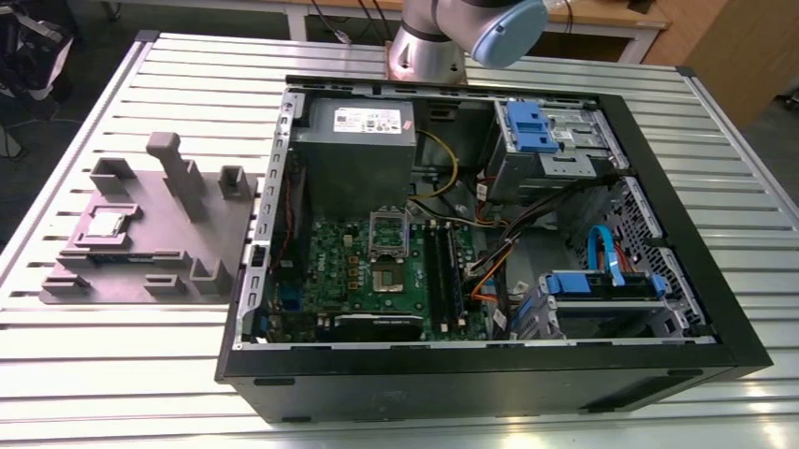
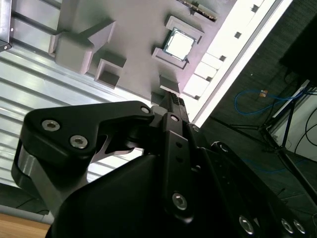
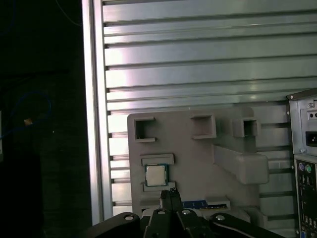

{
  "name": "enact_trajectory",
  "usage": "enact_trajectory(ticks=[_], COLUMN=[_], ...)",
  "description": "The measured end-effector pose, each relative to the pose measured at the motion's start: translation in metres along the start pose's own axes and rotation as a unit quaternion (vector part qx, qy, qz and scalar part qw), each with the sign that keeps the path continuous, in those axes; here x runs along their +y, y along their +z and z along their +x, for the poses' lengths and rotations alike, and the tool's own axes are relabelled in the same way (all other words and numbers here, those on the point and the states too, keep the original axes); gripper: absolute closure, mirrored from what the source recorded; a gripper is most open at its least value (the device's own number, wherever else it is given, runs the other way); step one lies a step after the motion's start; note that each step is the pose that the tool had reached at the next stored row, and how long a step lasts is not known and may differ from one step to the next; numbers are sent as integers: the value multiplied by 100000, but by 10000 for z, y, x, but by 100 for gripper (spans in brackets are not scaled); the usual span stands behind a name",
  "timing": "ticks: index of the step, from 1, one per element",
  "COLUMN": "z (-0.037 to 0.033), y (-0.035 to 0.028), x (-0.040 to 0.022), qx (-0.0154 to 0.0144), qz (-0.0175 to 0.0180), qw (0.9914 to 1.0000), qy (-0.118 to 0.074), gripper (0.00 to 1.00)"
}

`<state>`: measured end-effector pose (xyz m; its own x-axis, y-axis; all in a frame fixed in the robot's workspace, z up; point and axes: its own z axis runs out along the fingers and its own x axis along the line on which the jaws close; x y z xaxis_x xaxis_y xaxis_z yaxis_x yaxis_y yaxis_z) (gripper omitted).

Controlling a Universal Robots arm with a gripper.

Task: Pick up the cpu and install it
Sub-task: 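Reach for the cpu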

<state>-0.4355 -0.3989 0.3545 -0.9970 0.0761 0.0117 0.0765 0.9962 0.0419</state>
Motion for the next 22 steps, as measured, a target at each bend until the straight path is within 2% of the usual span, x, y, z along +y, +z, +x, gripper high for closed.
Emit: enact_trajectory(ticks=[22], z=[30], y=[2], x=[-3], qx=[2], qz=[1], qw=[100000], qy=[2], gripper=[90])
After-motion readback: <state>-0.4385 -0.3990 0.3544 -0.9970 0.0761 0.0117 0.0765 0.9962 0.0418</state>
